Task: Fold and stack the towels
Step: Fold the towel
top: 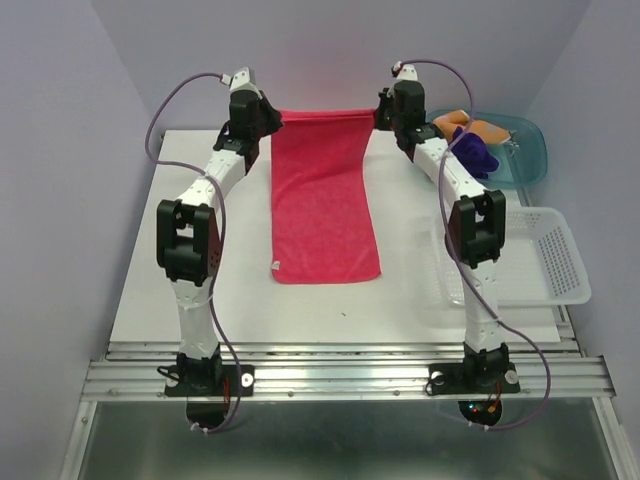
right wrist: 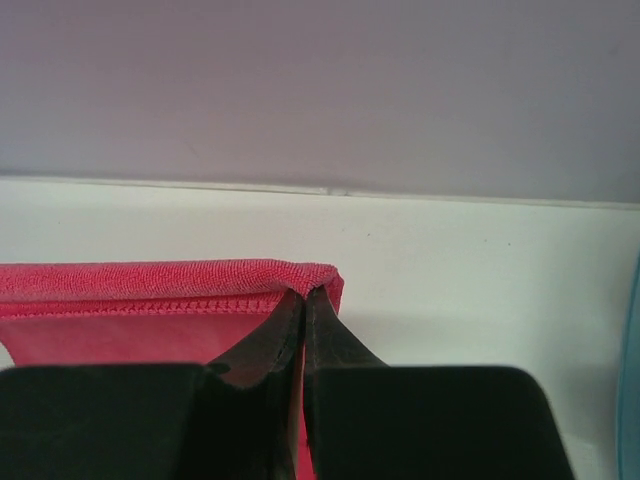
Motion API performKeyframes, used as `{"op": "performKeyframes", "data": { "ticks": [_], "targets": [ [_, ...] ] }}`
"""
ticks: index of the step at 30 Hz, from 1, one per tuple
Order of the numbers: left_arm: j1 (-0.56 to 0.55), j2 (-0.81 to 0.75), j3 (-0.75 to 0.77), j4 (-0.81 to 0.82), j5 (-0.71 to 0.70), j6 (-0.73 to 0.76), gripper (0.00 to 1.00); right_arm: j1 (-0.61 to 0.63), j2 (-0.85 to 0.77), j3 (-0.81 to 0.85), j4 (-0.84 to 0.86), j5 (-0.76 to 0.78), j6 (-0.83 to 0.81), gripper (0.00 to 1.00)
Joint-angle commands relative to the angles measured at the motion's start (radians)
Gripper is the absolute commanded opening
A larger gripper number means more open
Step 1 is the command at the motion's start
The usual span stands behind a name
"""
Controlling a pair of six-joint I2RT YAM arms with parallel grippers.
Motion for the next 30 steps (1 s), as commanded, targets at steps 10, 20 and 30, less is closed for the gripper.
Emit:
{"op": "performKeyframes", "data": {
  "ticks": [10,20,30],
  "targets": [
    [0.037,-0.256,-0.261,0.012,-0.010,-0.047,0.00,-0.030,-0.279,-0.343,0.015,-0.202,0.096,0.01],
    [0.034,-0.581,-0.699,0.054,-0.034,-0.130,0.00,0.019,-0.567,-0.735,0.006,-0.228,0.160,0.01],
    [-0.041,-0.820,-1.022,0.061,-0.037,-0.199,0.00,0.079,-0.762,-1.002,0.003,-0.156,0.229,0.01]
  ]
}}
